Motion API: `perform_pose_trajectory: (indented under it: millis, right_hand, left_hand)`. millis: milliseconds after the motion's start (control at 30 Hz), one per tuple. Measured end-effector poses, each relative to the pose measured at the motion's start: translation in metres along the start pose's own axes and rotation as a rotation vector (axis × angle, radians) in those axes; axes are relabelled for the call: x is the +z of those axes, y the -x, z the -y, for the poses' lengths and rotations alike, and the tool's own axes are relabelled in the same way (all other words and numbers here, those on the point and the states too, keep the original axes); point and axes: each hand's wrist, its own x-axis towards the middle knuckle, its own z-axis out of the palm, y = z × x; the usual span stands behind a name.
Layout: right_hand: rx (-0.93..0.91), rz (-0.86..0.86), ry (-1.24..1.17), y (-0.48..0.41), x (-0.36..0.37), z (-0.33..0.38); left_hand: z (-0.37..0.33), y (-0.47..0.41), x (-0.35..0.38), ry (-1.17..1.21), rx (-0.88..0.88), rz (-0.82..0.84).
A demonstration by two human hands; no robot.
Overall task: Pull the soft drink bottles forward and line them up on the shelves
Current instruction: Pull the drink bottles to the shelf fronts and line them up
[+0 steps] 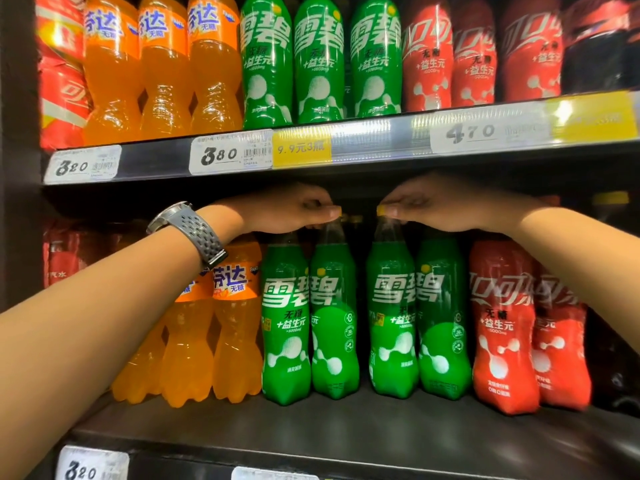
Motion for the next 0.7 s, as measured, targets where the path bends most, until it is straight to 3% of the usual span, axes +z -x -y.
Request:
perform_pose_trajectory:
  millis: [400,700]
  right_hand:
    - [0.012,-0.074,0.026,-0.006,0.005,-0.001]
    - [0.0,-0.093,0.192,0.002,0.002,0.004]
  left_hand:
    - [-0.006,0.001,0.0,0.079,-0.072,0.002]
    - [-0.008,0.009,0.005,-0.162,-0.061,-0.103]
